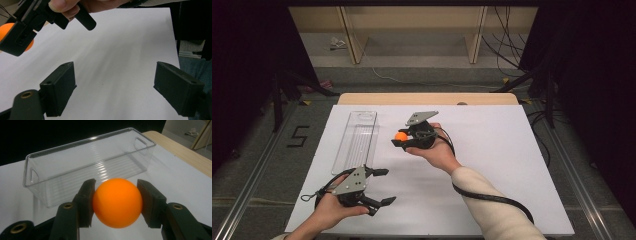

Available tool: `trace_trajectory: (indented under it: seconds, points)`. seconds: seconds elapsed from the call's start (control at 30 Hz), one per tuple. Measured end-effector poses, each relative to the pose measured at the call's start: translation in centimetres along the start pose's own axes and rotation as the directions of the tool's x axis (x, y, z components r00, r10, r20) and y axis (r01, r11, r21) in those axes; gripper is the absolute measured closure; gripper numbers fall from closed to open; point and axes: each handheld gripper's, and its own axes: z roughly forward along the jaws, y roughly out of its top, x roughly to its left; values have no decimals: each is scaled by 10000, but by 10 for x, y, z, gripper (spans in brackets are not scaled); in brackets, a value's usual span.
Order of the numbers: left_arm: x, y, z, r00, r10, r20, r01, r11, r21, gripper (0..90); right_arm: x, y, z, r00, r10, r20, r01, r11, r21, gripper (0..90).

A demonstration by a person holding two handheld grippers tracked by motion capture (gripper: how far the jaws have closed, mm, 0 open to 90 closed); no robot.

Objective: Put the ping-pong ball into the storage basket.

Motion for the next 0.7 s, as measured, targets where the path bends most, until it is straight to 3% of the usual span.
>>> trace_trajectory:
  seconds: [0.7]
  points:
    - [-1,0,1,10000,-6,31,6,10000,18,169,2,11,9,9999,-110,-124,110,9999,-3,513]
